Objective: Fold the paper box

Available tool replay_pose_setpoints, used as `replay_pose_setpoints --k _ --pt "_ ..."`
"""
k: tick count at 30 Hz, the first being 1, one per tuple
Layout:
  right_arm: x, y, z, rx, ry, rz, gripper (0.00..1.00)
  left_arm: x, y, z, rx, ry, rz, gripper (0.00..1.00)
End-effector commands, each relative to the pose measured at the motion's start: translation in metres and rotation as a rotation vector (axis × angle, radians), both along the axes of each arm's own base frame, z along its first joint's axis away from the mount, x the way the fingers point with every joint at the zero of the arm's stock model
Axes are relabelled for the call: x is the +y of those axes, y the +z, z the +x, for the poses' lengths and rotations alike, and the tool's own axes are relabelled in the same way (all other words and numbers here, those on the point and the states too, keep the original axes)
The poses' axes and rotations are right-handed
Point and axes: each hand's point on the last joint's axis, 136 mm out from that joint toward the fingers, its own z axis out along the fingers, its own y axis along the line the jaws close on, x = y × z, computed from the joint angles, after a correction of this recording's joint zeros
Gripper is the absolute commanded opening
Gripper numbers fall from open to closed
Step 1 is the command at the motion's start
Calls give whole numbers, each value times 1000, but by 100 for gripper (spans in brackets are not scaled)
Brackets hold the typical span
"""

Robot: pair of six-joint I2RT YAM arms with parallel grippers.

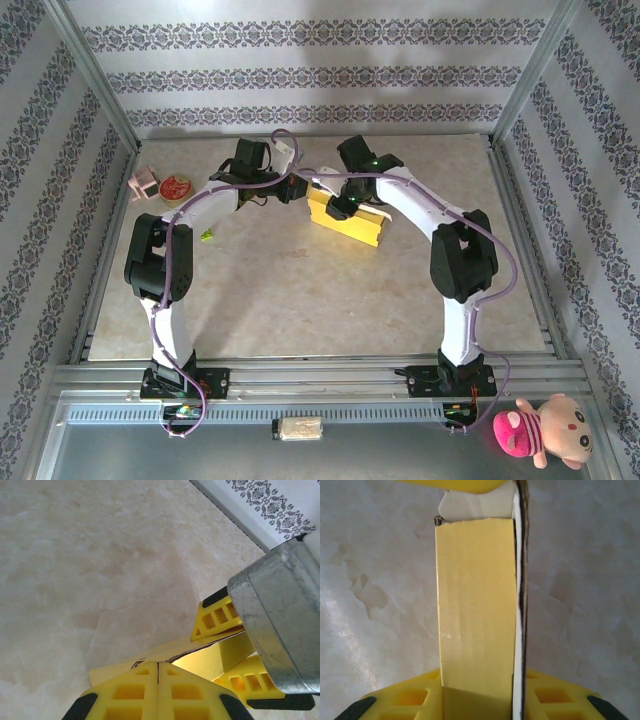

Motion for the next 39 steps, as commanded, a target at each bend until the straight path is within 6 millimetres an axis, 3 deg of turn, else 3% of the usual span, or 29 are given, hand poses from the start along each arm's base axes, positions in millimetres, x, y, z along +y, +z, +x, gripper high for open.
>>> replay_pose_setpoints --k 1,21,28,32,39 --pt "11 -9 -1 68 6 59 33 1 -46 -16 131 -22 33 0" --pt "6 -4 18 116 -2 119 39 2 -79 -13 190 -1 19 0" --pt "11 5 22 117 4 151 36 5 -87 -13 207 17 7 0" --pt "11 3 19 130 12 159 34 5 -73 -11 186 26 -26 2" --pt "10 -1 15 140 19 149 33 10 -16 -3 96 63 -111 23"
